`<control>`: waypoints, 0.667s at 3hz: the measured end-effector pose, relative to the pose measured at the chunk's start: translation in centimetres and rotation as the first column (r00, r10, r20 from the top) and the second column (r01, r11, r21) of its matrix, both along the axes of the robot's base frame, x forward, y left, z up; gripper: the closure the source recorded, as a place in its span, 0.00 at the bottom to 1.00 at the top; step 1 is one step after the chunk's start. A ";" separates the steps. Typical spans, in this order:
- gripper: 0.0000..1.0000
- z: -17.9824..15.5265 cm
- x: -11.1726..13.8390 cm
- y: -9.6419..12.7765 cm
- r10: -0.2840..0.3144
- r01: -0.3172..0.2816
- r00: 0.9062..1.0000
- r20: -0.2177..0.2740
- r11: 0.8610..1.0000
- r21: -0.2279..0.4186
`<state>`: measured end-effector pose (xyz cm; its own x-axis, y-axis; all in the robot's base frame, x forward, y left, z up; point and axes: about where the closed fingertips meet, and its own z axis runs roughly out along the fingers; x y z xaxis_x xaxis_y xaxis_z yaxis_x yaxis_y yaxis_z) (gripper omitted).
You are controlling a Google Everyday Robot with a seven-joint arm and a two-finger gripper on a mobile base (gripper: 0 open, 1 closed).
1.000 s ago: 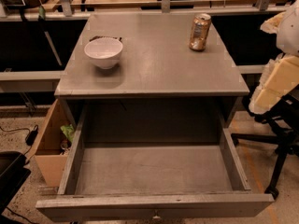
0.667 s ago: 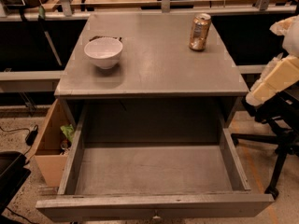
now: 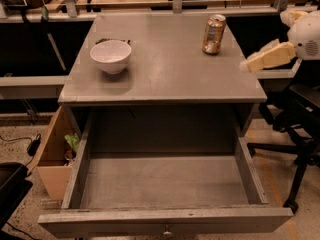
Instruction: Pick orange can
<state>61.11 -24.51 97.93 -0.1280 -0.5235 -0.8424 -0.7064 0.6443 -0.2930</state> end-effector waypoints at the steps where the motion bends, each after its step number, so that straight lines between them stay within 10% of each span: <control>1: 0.00 0.2 2.6 -0.2 -0.040 0.036 0.998 0.051 0.997 0.069; 2: 0.00 0.4 2.5 -0.2 -0.041 0.038 0.998 0.053 0.997 0.063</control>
Offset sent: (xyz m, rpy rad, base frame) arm 0.0267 -0.0003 0.0008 0.0759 -0.0514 -0.0322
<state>63.58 -24.69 98.29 -0.1010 -0.4659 -0.8791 -0.6643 0.6893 -0.2890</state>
